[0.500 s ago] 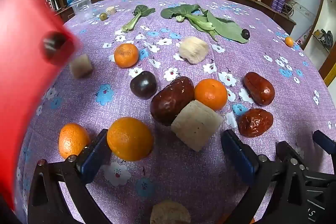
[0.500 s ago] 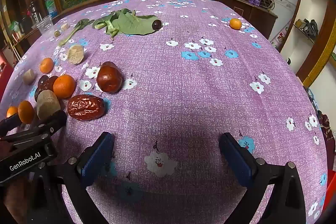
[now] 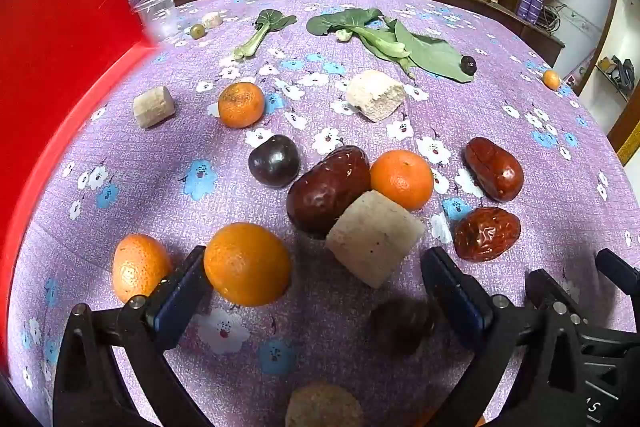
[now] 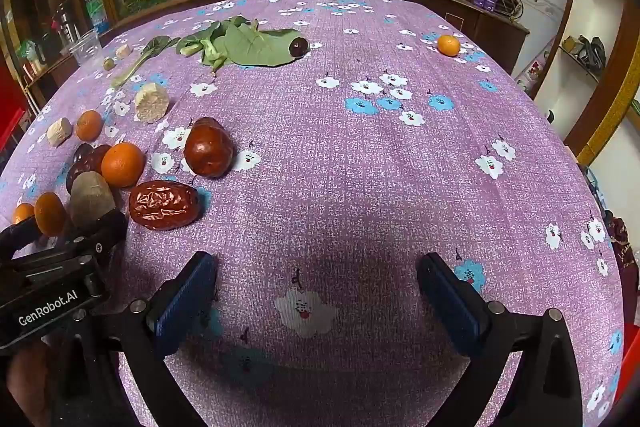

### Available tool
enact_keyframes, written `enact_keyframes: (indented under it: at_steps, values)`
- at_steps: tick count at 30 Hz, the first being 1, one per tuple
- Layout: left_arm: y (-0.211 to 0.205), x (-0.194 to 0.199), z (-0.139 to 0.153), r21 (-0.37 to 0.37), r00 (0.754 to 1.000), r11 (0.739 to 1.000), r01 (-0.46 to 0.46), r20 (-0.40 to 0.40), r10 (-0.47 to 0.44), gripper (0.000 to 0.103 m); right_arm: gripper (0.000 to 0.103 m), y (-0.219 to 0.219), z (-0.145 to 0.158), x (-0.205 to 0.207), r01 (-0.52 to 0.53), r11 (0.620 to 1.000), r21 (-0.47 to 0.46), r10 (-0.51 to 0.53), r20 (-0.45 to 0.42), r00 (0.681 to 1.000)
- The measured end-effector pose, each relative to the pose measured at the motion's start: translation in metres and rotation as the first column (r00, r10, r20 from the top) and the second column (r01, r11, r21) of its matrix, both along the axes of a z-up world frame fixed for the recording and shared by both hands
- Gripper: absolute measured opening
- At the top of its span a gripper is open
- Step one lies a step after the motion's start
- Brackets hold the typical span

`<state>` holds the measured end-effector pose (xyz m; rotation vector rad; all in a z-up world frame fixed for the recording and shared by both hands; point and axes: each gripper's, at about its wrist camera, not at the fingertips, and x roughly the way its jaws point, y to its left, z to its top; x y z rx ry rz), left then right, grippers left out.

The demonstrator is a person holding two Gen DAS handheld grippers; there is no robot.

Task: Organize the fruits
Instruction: 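Move both tools toward the fruit cluster beside the red tray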

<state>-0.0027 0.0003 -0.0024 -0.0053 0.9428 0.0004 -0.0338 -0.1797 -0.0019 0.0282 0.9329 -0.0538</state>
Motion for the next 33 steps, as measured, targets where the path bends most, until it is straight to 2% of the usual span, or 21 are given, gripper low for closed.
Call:
enact_keyframes:
  at_steps: [27,33]
  values:
    - [0.0003,-0.0001,0.0007,0.001,1.000,1.000,-0.001,0.000,0.001,0.103,0.103,-0.0004,0.0002,-0.0012,-0.001,1.000,0.000,0.001,-0.002,1.000]
    - [0.0013,0.0052,0.0032,0.002,0.995,0.997,0.078,-0.065,-0.078,0.103,0.103,0.0007,-0.0008,0.0062,0.002,1.000,0.004,-0.002,-0.035,0.999]
